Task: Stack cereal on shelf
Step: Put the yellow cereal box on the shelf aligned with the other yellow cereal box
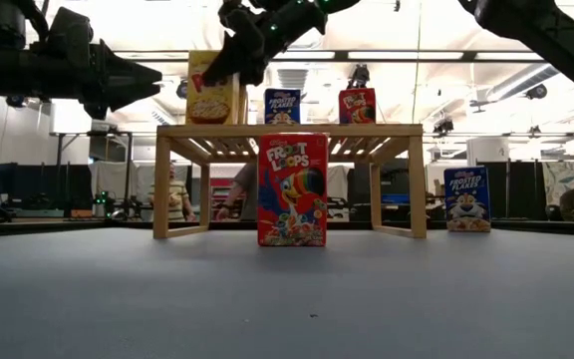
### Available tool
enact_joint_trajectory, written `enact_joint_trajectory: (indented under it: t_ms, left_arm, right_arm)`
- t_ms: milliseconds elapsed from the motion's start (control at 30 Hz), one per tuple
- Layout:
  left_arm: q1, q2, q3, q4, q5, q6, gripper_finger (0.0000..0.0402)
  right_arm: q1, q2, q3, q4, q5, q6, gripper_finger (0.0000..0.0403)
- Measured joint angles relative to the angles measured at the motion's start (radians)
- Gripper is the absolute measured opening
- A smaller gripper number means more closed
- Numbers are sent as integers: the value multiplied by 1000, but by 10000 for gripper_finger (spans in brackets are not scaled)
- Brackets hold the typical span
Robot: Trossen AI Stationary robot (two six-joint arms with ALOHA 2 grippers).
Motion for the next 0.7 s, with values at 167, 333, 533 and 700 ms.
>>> enact_joint_trajectory:
  t_ms: [167,333,533,700]
  left_arm:
    - [0,0,0,-3,0,0,223]
    - [0,0,0,-5,0,0,223]
    - [0,0,0,-6,0,-1,223]
    - [0,0,0,-5,-5,-3,223]
  right_arm:
    - [0,-1,41,-30,33,-4,253]
    - [0,-9,65,-72,34,17,256]
    - [1,-21,64,-147,34,19,258]
    - [2,-39,64,-198,37,-14,261]
